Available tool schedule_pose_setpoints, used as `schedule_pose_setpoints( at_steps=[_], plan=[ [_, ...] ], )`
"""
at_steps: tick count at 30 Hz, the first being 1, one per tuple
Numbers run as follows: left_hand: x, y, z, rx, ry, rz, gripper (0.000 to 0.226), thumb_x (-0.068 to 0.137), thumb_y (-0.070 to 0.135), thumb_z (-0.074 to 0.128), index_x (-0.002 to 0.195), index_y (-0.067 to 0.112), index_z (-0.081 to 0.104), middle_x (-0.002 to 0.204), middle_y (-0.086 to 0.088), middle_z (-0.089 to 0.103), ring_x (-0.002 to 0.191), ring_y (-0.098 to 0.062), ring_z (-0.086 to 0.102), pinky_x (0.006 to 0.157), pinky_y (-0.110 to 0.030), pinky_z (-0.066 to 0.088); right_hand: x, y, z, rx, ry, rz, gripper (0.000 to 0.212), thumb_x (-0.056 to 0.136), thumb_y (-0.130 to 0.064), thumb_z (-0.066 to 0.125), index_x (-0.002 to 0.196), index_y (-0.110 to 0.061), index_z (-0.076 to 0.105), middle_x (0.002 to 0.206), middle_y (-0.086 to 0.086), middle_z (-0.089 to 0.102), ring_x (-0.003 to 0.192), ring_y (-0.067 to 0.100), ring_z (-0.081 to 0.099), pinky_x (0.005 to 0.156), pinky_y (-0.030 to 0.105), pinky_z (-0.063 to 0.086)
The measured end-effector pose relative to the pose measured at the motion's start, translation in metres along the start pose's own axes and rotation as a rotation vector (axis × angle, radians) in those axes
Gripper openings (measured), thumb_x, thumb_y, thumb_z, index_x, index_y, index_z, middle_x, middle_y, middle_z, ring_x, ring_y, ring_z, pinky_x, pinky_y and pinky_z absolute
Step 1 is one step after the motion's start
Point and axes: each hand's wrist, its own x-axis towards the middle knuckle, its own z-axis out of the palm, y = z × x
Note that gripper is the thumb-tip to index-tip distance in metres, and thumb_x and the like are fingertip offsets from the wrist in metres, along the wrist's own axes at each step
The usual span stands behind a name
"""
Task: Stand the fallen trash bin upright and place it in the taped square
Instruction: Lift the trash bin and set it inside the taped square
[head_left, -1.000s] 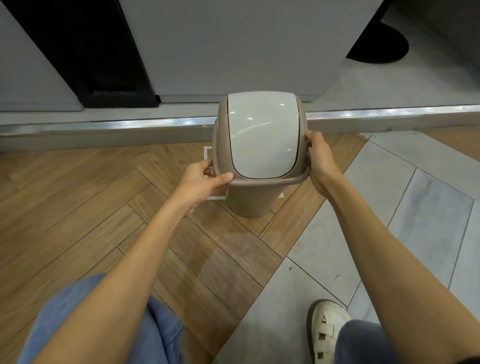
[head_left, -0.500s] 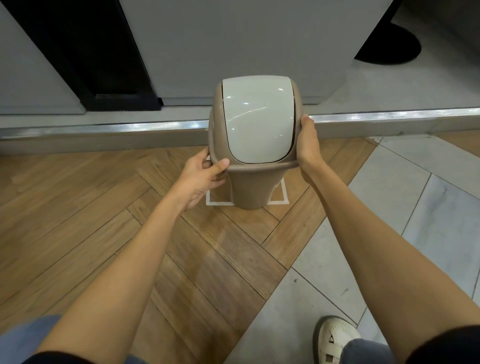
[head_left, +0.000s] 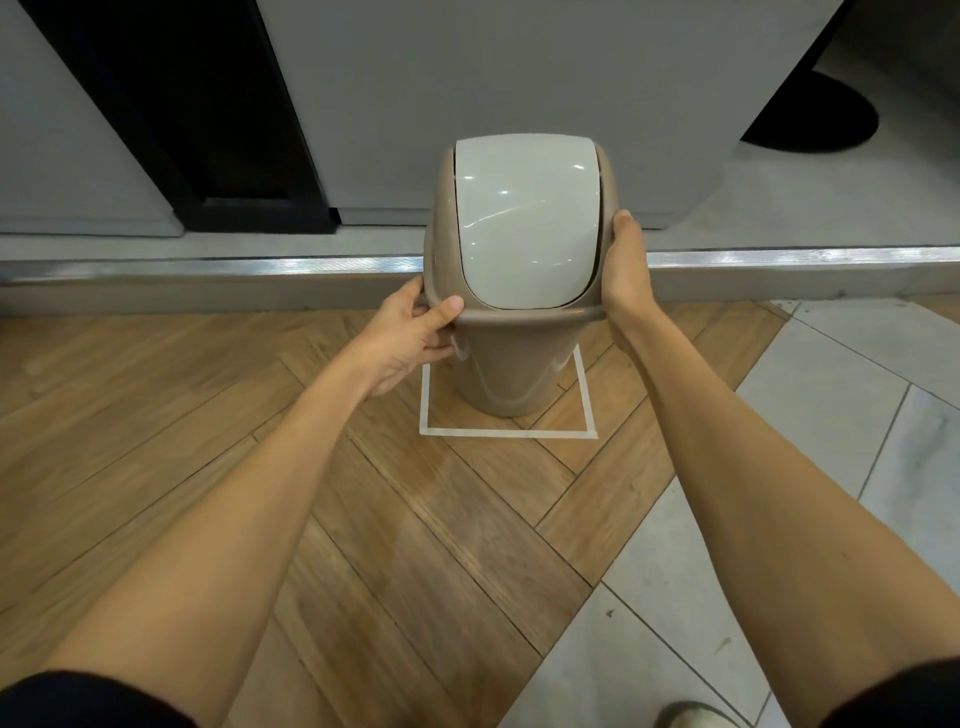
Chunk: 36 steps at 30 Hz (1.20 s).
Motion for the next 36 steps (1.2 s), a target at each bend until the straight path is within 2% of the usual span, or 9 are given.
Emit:
schedule_pose_setpoints(
  at_steps=[3, 8, 12, 21, 25, 30, 33, 34, 36],
  plan=[
    [0.006, -0.001, -0.002, -0.01, 0.017, -0.003, 0.047, 0.094, 0.019, 0.057, 0.138, 0.016, 0.04, 0.132, -0.017, 0.057, 0.117, -0.031, 0.06, 0.099, -0.045, 0.048, 0.009, 0.002, 0.004, 0.02, 0.005, 0.002, 0.083, 0.065, -0.07, 0.021, 0.121, -0.023, 0.06, 0.124, 0.003, 0.065, 0.119, 0.024, 0.057, 0.11, 0.052, 0.04],
    [0.01, 0.001, -0.004, -0.026, 0.012, 0.002, 0.041, 0.095, 0.018, 0.056, 0.134, 0.02, 0.042, 0.129, -0.013, 0.059, 0.102, -0.022, 0.065, 0.089, -0.036, 0.053, 0.014, 0.002, 0.008, 0.033, 0.001, -0.007, 0.082, 0.066, -0.07, 0.022, 0.124, -0.027, 0.061, 0.125, -0.002, 0.065, 0.119, 0.021, 0.057, 0.11, 0.049, 0.04],
    [0.012, 0.004, -0.005, -0.016, 0.017, 0.007, 0.039, 0.095, 0.018, 0.056, 0.132, 0.02, 0.044, 0.12, -0.008, 0.062, 0.1, -0.02, 0.065, 0.092, -0.039, 0.051, 0.013, -0.002, 0.009, 0.041, 0.005, 0.007, 0.089, 0.062, -0.071, 0.021, 0.129, -0.027, 0.058, 0.128, 0.0, 0.063, 0.12, 0.022, 0.055, 0.111, 0.048, 0.039],
    [0.014, 0.003, -0.006, -0.013, 0.025, 0.004, 0.041, 0.095, 0.02, 0.056, 0.135, 0.021, 0.043, 0.124, -0.01, 0.061, 0.11, -0.025, 0.063, 0.089, -0.038, 0.052, 0.012, -0.005, 0.012, 0.033, 0.013, 0.019, 0.099, 0.06, -0.075, 0.021, 0.141, -0.026, 0.051, 0.136, 0.001, 0.059, 0.125, 0.022, 0.053, 0.113, 0.048, 0.037],
    [0.014, 0.005, -0.006, -0.007, 0.019, -0.002, 0.039, 0.096, 0.019, 0.055, 0.133, 0.022, 0.044, 0.115, -0.003, 0.063, 0.101, -0.018, 0.064, 0.085, -0.034, 0.053, 0.016, -0.002, 0.011, 0.012, 0.017, 0.017, 0.094, 0.064, -0.074, 0.02, 0.136, -0.025, 0.055, 0.132, 0.002, 0.062, 0.123, 0.023, 0.055, 0.111, 0.049, 0.039],
    [0.014, 0.009, -0.006, 0.063, 0.062, -0.059, 0.045, 0.095, 0.022, 0.056, 0.137, 0.017, 0.042, 0.131, -0.007, 0.056, 0.118, -0.024, 0.057, 0.098, -0.045, 0.047, 0.008, -0.014, 0.012, -0.008, 0.017, 0.024, 0.058, 0.081, -0.055, 0.023, 0.109, -0.018, 0.057, 0.126, 0.011, 0.063, 0.114, 0.024, 0.056, 0.108, 0.047, 0.044],
    [0.011, 0.019, 0.0, 0.166, 0.103, -0.127, 0.048, 0.096, 0.023, 0.055, 0.141, 0.017, 0.04, 0.134, -0.007, 0.055, 0.123, -0.023, 0.053, 0.097, -0.043, 0.046, 0.007, -0.023, 0.002, -0.083, -0.039, 0.058, 0.051, 0.088, -0.046, 0.024, 0.105, -0.013, 0.059, 0.118, 0.012, 0.066, 0.107, 0.026, 0.058, 0.105, 0.049, 0.046],
    [0.01, 0.027, 0.003, 0.239, 0.124, -0.149, 0.047, 0.096, 0.022, 0.055, 0.14, 0.016, 0.04, 0.135, -0.007, 0.055, 0.124, -0.023, 0.053, 0.097, -0.04, 0.046, 0.005, -0.03, -0.003, -0.139, -0.066, 0.074, 0.049, 0.093, -0.043, 0.023, 0.106, -0.013, 0.059, 0.119, 0.011, 0.065, 0.107, 0.025, 0.057, 0.106, 0.05, 0.045],
    [0.009, 0.041, 0.01, 0.407, 0.171, -0.167, 0.052, 0.094, 0.018, 0.057, 0.142, 0.015, 0.038, 0.139, -0.006, 0.052, 0.128, -0.024, 0.049, 0.099, -0.034, 0.042, 0.001, -0.044, -0.011, -0.245, -0.114, 0.113, 0.052, 0.101, -0.039, 0.021, 0.128, -0.013, 0.056, 0.132, 0.008, 0.06, 0.119, 0.023, 0.052, 0.112, 0.045, 0.04]
  ],
)
